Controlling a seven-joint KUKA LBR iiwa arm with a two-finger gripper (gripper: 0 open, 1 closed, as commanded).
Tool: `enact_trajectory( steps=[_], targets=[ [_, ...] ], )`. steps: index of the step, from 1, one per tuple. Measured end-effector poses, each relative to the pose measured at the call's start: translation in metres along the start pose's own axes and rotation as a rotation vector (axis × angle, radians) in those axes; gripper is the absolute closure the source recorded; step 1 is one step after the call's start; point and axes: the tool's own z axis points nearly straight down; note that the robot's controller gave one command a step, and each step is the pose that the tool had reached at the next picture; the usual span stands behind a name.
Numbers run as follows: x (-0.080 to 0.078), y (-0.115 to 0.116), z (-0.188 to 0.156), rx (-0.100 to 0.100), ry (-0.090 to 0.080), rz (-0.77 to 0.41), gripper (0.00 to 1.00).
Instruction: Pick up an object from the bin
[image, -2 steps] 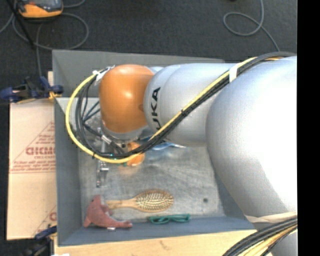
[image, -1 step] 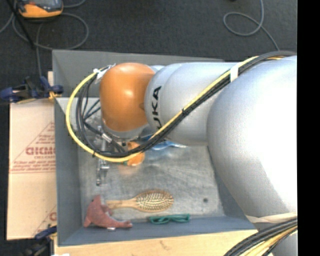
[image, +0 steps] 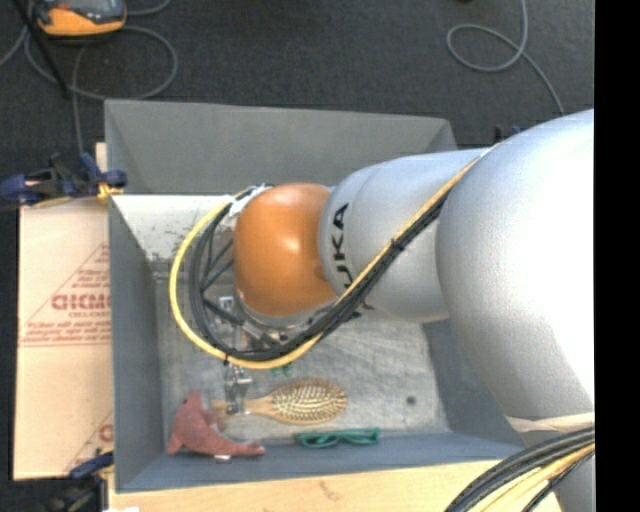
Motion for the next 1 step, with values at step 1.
enact_trajectory(
  steps=[1],
  targets=[
    [0.0299, 0.0073, -0.0009, 0.001, 0.004, -0.197, 0.00]
  ],
)
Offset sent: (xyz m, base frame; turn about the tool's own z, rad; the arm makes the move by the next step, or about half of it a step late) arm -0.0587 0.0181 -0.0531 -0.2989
